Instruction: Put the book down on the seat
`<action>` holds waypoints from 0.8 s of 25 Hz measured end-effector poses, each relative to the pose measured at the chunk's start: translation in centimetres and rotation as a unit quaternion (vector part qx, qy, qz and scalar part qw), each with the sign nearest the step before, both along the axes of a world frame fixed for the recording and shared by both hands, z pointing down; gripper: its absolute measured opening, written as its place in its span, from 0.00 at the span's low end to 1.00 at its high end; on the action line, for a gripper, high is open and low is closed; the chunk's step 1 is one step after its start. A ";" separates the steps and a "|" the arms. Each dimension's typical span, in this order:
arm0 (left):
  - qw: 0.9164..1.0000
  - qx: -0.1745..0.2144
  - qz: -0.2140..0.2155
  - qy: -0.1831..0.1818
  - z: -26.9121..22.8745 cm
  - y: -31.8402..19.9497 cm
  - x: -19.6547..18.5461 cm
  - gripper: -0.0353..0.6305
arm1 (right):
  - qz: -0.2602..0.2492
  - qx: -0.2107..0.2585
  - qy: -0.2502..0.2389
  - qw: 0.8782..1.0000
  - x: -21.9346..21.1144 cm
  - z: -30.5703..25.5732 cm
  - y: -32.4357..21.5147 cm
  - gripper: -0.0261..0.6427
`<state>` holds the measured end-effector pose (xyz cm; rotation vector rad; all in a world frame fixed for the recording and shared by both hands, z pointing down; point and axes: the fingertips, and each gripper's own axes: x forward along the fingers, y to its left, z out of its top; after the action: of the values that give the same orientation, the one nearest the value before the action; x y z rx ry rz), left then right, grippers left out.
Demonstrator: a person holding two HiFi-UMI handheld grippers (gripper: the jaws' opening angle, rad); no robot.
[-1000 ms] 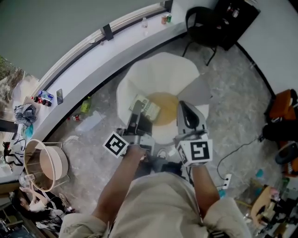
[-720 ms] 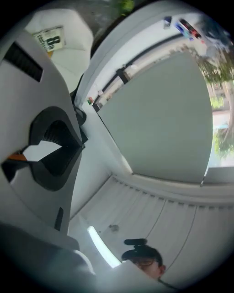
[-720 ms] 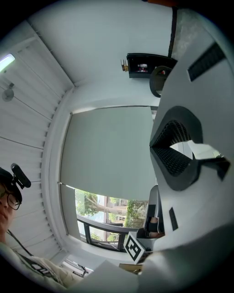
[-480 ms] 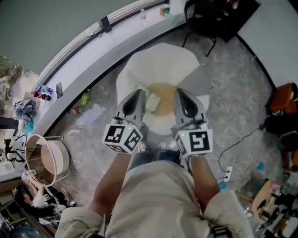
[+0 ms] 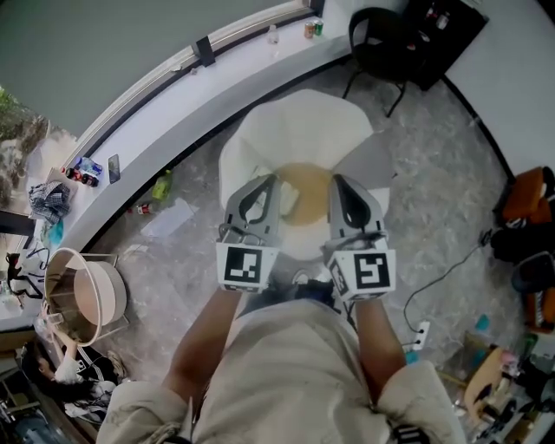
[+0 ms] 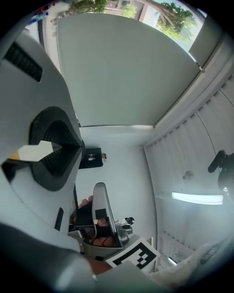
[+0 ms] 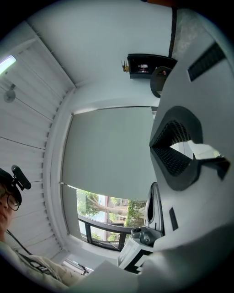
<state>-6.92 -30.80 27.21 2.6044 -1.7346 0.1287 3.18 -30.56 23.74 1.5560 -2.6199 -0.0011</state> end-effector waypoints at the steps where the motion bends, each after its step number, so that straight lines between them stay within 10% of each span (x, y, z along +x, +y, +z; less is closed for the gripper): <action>1: 1.000 0.002 -0.003 0.002 -0.1 0.0 -0.1 0.06 | 0.000 0.001 0.001 1.000 0.1 -0.1 0.0 0.04; 20: 0.999 0.016 -0.025 -0.012 -0.4 -0.7 0.0 0.06 | -0.013 0.007 0.015 1.000 1.3 -0.1 -0.2 0.04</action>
<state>-6.97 -31.48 26.85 2.5906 -1.8232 0.1333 4.47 -30.77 23.65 1.5149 -2.6222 -0.0455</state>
